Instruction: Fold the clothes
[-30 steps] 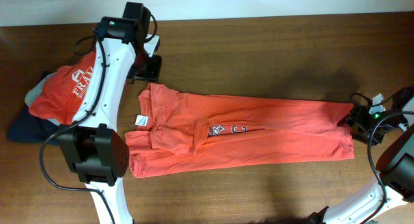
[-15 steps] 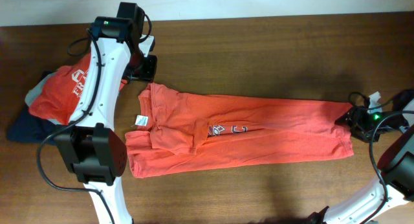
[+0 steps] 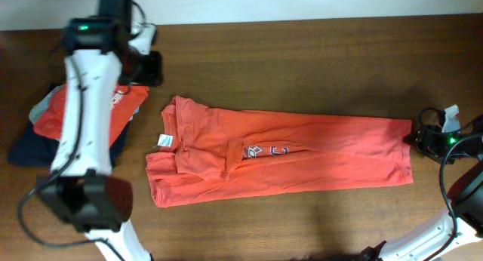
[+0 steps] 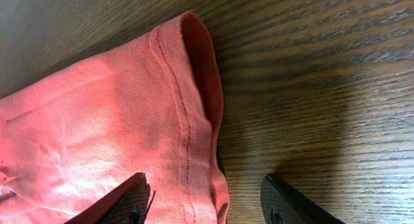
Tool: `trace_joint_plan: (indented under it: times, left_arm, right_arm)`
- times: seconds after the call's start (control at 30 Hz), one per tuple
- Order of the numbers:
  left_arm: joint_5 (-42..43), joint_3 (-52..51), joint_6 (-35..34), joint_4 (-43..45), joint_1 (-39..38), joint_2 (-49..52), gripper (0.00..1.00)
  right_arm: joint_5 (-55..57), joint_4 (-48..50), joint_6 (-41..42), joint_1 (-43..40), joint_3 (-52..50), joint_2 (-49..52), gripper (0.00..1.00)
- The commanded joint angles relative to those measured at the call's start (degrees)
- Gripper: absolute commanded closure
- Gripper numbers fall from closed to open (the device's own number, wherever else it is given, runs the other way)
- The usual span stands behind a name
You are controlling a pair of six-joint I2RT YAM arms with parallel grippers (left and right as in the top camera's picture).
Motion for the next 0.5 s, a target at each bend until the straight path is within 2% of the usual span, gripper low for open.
trace_joint_plan:
  times: [0.0,0.13,0.2,0.33,0.43,0.47]
  left_arm:
    - [1.07,1.33,-0.17,0.09,1.07,-2.62,0.49]
    - [1.03,1.31,-0.15,0.24,1.22,-2.6,0.48]
    - [1.03,1.31,-0.15,0.57,1.22,-2.6,0.44]
    - [0.92,1.31,-0.13,0.57,1.22,-2.6,0.37]
    - [0.63,1.31,-0.13,0.46,1.22,-2.6,0.21]
    - [0.63,1.31,-0.15,0.48,1.2,-2.6,0.01]
  right_arm:
    - [3.54,1.55,-1.7,0.87,-3.93,3.91,0.39]
    - [0.46,5.4,-1.66,3.69,-9.7,4.17,0.39]
    - [0.9,6.27,-1.68,5.22,-11.56,4.17,0.4]
    - [2.93,7.3,1.38,6.43,-12.15,4.17,0.48]
    - [7.23,7.23,4.52,6.16,-12.13,4.17,0.58]
    - [8.41,7.23,5.46,5.99,-12.13,4.17,0.59]
